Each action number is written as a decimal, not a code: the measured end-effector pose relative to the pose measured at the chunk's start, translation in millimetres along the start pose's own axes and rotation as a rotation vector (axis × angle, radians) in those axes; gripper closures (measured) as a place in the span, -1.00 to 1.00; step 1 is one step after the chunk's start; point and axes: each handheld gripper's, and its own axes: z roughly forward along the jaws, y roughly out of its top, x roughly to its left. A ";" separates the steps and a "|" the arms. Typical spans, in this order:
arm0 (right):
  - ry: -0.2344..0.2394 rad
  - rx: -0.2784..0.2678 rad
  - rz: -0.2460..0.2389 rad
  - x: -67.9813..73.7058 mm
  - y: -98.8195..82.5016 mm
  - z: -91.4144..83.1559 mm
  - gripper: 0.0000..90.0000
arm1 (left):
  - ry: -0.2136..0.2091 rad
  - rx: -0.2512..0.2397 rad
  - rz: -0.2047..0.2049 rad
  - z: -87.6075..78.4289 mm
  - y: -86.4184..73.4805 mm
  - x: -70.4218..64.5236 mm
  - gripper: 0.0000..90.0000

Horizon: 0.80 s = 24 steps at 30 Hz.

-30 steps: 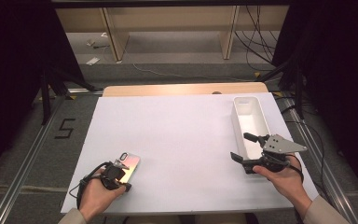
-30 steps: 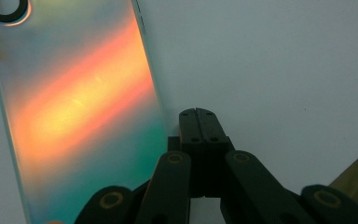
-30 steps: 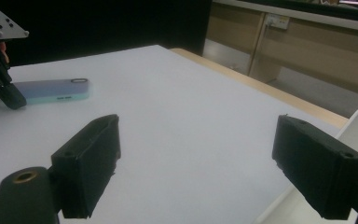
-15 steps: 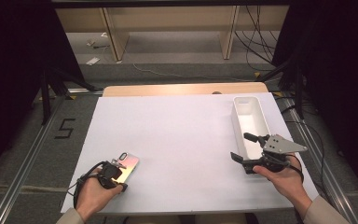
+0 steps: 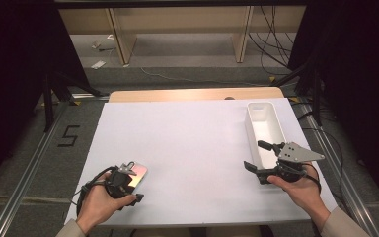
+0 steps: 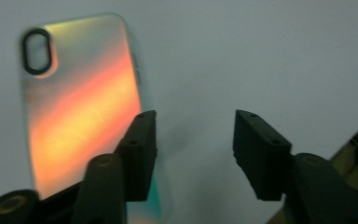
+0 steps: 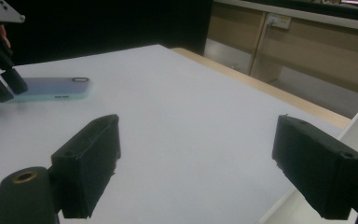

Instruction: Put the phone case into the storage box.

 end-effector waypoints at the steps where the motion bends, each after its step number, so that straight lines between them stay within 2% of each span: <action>1: 0.000 0.000 0.000 0.0 0.0 0.0 -0.65 | 0.031 -0.010 0.011 -2.1 1.9 1.0 0.03; 4: -0.001 0.001 0.003 -0.6 0.3 -0.2 -0.65 | 0.106 -0.026 0.039 -4.1 6.0 6.9 -0.36; 5: 0.000 -0.004 0.007 -1.0 0.6 -0.6 -0.65 | 0.123 -0.019 0.041 -3.5 6.6 9.5 -0.62; 6: -0.001 -0.004 0.007 -1.2 0.9 -1.0 -0.65 | 0.129 0.009 0.033 -0.3 6.9 15.4 -0.70; 8: -0.002 -0.006 0.009 -1.4 1.0 -1.2 -0.65 | 0.126 0.028 0.027 1.9 6.8 19.0 -0.74; 10: -0.004 -0.004 0.009 -1.7 1.0 -1.4 -0.65 | 0.121 0.070 -0.008 7.8 6.2 25.5 -0.92; 11: -0.005 -0.004 0.007 -1.9 1.0 -1.2 -0.65 | 0.126 0.090 -0.013 10.8 6.0 28.0 -0.98; 14: -0.006 -0.008 0.008 -1.6 1.3 -0.8 -0.65 | 0.168 0.121 -0.034 18.4 6.6 34.1 -1.00; 17: -0.006 -0.007 0.009 -2.0 1.3 -0.9 -0.65 | 0.138 0.130 -0.054 23.6 8.4 38.5 -1.00; 23: -0.009 -0.009 0.008 -2.3 1.3 -1.2 -0.65 | 0.148 0.157 -0.060 27.2 9.9 41.5 -0.99; 24: -0.008 -0.012 0.007 -2.4 1.3 -1.1 -0.65 | 0.152 0.173 -0.048 27.2 10.2 42.3 -0.96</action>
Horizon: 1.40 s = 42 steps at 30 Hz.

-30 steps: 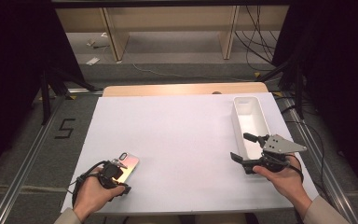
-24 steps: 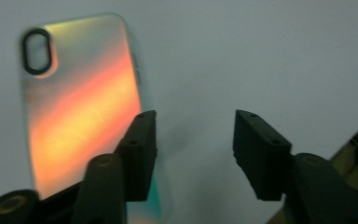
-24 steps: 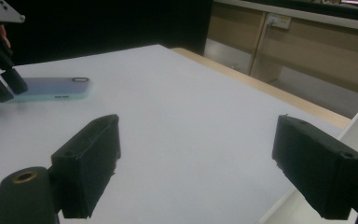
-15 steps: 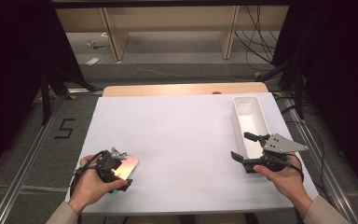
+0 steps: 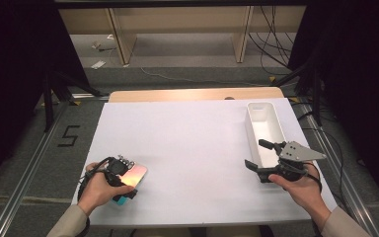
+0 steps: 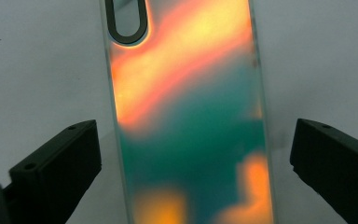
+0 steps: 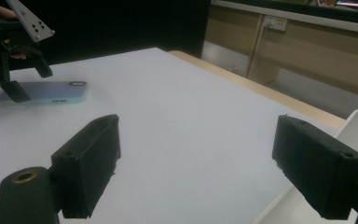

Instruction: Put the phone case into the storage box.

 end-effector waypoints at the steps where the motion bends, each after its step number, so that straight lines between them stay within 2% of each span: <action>1: 0.000 0.000 0.000 0.0 0.0 0.0 -0.65 | 0.001 0.003 0.005 0.5 0.2 0.2 -0.95; 8: -0.002 0.004 0.001 0.1 0.0 0.0 -0.65 | 0.000 0.003 -0.013 2.2 -0.7 1.8 -0.92; 10: -0.001 0.001 0.001 0.2 0.0 0.1 -0.65 | 0.003 0.009 -0.001 2.0 -1.3 3.4 -0.91; 18: -0.001 0.004 0.001 0.1 -0.3 0.3 -0.65 | 0.001 0.016 -0.018 4.0 -3.4 3.9 -0.87; 23: 0.000 0.005 0.001 0.2 -0.3 0.3 -0.65 | 0.006 0.028 -0.006 5.0 -3.3 3.7 -0.86; 29: 0.000 0.005 0.001 0.1 -0.5 0.5 -0.65 | -0.013 0.028 -0.009 6.3 -3.6 5.1 -0.82; 33: 0.000 0.005 0.001 0.1 -0.5 0.7 -0.65 | -0.037 0.026 -0.040 6.6 -3.9 5.5 -0.74; 42: 0.002 0.007 0.001 0.2 -0.8 1.0 -0.65 | -0.038 0.038 -0.042 5.9 -3.1 6.4 -0.69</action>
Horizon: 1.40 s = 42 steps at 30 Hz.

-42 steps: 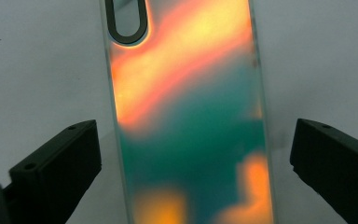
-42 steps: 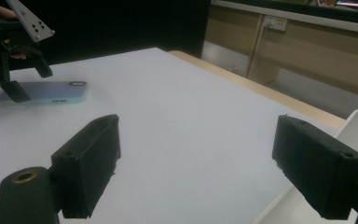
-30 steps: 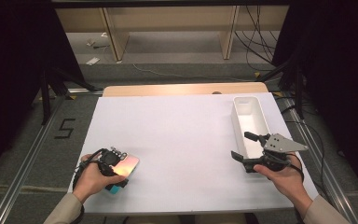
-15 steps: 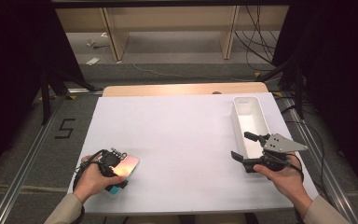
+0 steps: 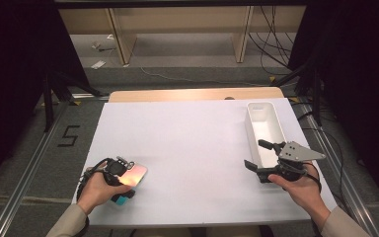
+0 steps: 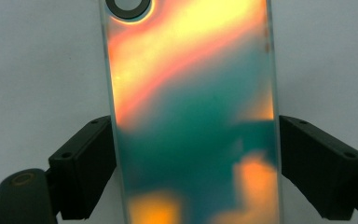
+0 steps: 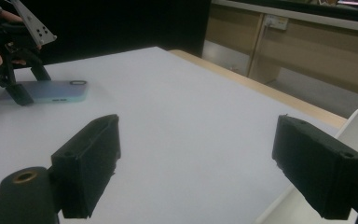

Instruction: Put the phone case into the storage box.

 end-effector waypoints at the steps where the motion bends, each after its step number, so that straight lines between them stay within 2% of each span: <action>1: 0.001 -0.001 0.000 0.0 -0.1 0.1 -0.65 | 0.001 0.001 -0.002 0.0 0.1 0.0 -0.69; 13: -0.001 -0.002 -0.002 0.3 0.1 -0.3 -0.65 | 0.003 0.000 -0.029 0.0 -0.7 -1.3 -0.66; 29: -0.005 -0.001 -0.003 0.1 0.2 -0.5 -0.65 | -0.008 -0.019 -0.019 -1.4 -3.5 0.3 -0.63; 35: -0.008 -0.001 -0.003 -0.3 0.5 -1.1 -0.65 | -0.002 -0.047 -0.010 -4.1 -3.4 0.5 -0.63; 42: -0.013 -0.001 -0.001 -0.3 0.5 -0.9 -0.65 | 0.001 -0.105 0.001 -11.5 -1.5 -3.3 -0.63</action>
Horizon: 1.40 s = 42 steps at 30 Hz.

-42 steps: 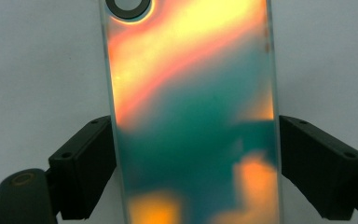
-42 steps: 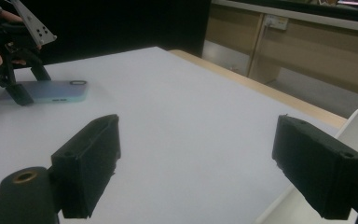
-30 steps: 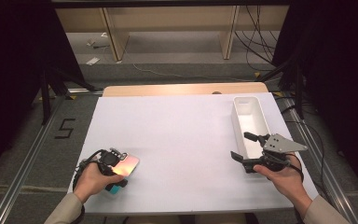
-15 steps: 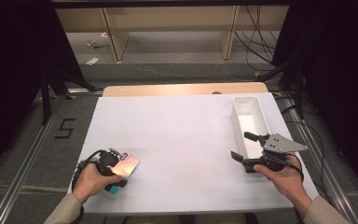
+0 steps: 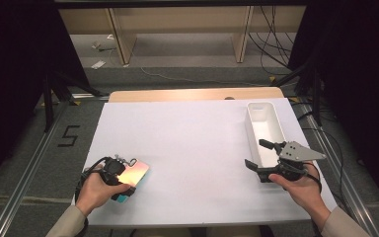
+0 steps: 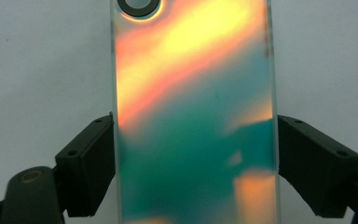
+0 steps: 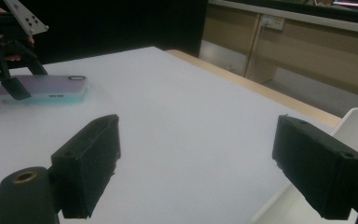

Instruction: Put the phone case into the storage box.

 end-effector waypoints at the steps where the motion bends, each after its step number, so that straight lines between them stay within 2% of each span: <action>1: 0.000 0.000 0.001 0.0 0.0 0.0 -0.65 | -0.002 -0.006 0.005 -0.9 0.5 -0.3 -0.63; 13: -0.002 -0.003 -0.001 -0.3 0.1 -0.1 -0.65 | 0.008 -0.100 -0.001 -8.2 4.0 -3.1 -0.63; 27: -0.009 -0.010 0.003 -0.1 0.5 -0.2 -0.65 | 0.010 -0.216 0.010 -13.7 6.8 -5.7 -0.63; 42: -0.010 -0.011 0.004 0.0 1.0 -0.1 -0.65 | 0.015 -0.267 0.031 -17.0 10.5 -11.2 -0.62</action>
